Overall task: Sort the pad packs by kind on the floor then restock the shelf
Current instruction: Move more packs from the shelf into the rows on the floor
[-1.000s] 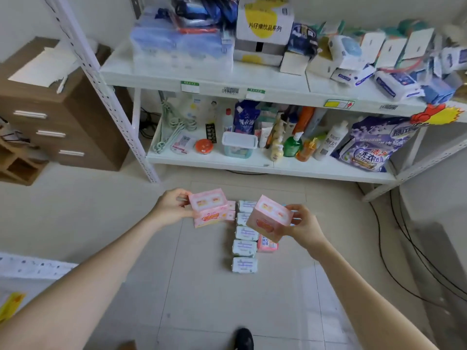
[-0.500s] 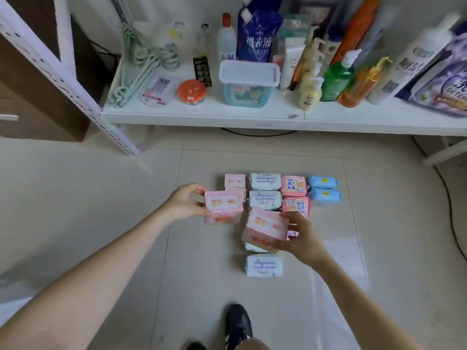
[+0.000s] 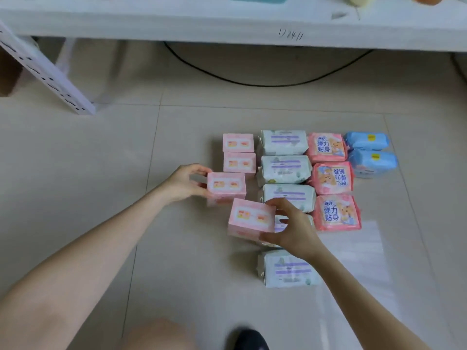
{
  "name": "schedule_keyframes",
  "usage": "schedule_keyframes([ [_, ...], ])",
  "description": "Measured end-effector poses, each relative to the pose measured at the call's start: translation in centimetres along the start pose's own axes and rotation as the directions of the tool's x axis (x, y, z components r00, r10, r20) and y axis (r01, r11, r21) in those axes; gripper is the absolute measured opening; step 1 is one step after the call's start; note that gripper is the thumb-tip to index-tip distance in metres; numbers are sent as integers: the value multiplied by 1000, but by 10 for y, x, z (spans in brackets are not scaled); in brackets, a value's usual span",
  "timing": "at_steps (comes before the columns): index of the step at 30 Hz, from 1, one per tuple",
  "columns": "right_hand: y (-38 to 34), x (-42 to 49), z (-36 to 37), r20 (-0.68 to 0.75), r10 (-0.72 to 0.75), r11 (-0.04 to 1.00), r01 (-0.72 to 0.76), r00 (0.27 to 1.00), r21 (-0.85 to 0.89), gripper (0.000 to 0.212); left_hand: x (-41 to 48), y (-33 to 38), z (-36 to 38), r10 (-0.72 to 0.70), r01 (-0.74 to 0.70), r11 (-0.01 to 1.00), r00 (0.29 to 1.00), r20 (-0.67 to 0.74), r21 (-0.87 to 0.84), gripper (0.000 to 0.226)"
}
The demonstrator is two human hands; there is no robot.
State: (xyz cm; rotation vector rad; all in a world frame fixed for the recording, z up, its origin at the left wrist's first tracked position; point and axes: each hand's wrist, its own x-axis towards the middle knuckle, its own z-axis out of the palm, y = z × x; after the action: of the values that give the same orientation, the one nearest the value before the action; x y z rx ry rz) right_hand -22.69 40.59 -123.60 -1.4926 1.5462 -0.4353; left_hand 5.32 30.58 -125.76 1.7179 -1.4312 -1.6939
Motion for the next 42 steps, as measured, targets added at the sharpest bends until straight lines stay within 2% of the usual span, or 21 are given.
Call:
schedule_keyframes([
  [6, 8, 14, 25, -27, -71, 993, 68, 997, -99, 64, 22, -27, 14, 26, -26, 1000, 999, 18, -4, 61],
  [11, 2, 19, 35, 15, -137, 964, 137, 990, -226, 67, 30, -37, 20, 23, -24, 999, 999, 37, 21, 60],
  [17, 0, 23, 53, 105, -161, 884, 191, 981, -427, 66, 36, -52, 17, -6, 6, 1000, 1000, -3, -15, 60],
  [20, 6, 23, 65, 97, -179, 856, 204, 979, -476, 64, 37, -59, 14, -14, 14, 1000, 1000, -27, -19, 59],
  [23, 16, 23, 75, 123, -188, 779, 224, 975, -585, 61, 37, -63, 14, -16, 16, 1000, 999, -42, -9, 58],
  [26, 24, 21, 78, 80, -237, 718, 230, 968, -657, 58, 39, -66, 17, -54, 53, 998, 997, -60, -21, 58],
  [29, 29, 18, 79, 24, -323, 677, 249, 946, -693, 56, 39, -67, 24, -118, 116, 991, 993, -25, -62, 49],
  [33, 33, 17, 83, -3, -351, 652, 242, 937, -719, 54, 38, -71, 30, -121, 124, 989, 992, 39, -80, 16],
  [38, 34, 19, 84, -39, -374, 647, 230, 927, -726, 54, 37, -73, 32, -120, 127, 984, 991, 58, -124, 14],
  [42, 33, 24, 82, -60, -392, 641, 226, 918, -734, 51, 39, -69, 35, -120, 127, 982, 991, 61, -137, 22],
])
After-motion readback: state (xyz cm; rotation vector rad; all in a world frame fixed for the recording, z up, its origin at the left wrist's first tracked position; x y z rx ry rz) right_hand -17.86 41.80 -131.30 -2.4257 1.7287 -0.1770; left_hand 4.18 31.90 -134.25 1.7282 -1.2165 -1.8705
